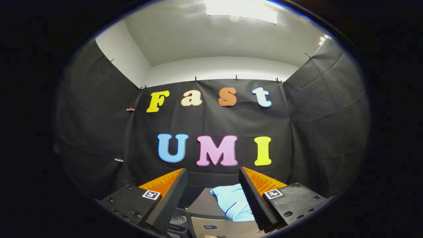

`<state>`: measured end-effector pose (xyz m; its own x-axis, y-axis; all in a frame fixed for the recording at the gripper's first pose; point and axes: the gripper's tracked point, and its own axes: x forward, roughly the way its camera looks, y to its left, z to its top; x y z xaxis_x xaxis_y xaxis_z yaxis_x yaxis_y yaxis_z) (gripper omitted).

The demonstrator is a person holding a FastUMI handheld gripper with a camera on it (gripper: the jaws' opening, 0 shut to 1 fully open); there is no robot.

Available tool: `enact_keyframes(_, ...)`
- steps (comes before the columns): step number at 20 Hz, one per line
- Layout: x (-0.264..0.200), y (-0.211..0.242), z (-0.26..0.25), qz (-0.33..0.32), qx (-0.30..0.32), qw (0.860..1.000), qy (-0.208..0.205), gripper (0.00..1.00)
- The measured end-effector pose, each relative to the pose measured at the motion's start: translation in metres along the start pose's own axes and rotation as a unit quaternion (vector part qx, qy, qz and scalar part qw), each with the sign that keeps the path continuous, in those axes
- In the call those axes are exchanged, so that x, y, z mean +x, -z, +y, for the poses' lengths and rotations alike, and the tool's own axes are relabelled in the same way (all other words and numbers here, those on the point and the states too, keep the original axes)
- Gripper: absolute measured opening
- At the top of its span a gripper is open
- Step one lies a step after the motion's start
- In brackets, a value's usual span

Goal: Put the clothes into the washing machine and then close the washing machine lid.

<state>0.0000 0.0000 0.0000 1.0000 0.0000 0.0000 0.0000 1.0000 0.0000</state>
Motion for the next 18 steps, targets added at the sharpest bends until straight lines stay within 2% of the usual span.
enact_keyframes(18, 0.0017, -0.0006, -0.0022, 0.006, 0.001, 1.000, 0.002, 0.98)
